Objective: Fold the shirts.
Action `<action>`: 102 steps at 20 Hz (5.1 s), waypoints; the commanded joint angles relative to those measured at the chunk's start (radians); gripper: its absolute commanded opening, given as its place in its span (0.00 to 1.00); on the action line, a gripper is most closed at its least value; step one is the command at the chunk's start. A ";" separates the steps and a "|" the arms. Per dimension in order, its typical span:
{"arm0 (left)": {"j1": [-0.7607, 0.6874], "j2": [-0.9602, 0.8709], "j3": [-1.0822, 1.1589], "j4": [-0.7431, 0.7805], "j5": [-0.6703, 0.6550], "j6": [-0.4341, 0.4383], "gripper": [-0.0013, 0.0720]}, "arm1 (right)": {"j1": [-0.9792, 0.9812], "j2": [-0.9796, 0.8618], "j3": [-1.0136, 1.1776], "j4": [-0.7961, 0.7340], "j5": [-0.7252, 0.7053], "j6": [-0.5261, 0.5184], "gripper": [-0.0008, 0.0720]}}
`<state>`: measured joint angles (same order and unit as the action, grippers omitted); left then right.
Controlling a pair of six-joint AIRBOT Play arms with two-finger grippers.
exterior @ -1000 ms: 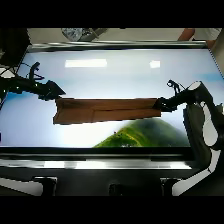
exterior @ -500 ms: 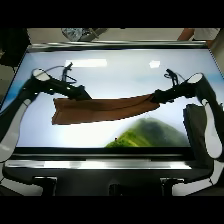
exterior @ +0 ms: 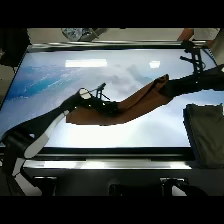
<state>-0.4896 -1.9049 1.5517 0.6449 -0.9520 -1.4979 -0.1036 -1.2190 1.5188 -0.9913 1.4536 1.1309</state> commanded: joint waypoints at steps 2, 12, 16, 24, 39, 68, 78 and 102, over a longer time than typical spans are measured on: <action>-0.149 -0.095 0.006 -0.364 0.167 0.049 0.07 | 0.003 0.103 0.000 -0.011 0.011 0.022 0.06; 0.227 0.230 0.033 0.234 -0.057 0.023 0.06 | 0.172 -0.058 0.000 0.216 -0.254 0.025 0.06; 0.476 0.427 0.033 0.306 -0.102 0.024 0.07 | 0.394 -0.239 0.001 0.282 -0.434 0.024 0.06; 0.618 0.548 0.033 0.310 -0.184 0.039 0.07 | 0.637 -0.584 0.001 0.463 -0.743 0.018 0.33; 0.619 0.547 0.004 0.395 -0.190 0.078 0.07 | 0.130 -0.425 -0.267 -0.020 -0.196 0.153 0.89; 0.602 0.546 0.003 0.395 -0.183 0.103 0.07 | -0.760 -0.092 0.107 0.126 -0.026 0.113 0.07; 0.592 0.521 0.004 0.395 -0.182 0.104 0.07 | -1.028 -0.008 0.106 0.080 0.259 0.070 0.07; 0.581 0.518 0.226 0.464 -0.233 0.100 0.06 | -0.975 0.007 0.056 -0.292 -0.111 -0.139 0.75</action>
<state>0.0990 -1.3876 1.6680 1.0370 -1.1744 -1.3945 -1.1110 -1.2129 1.3731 -1.4261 1.5364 1.0462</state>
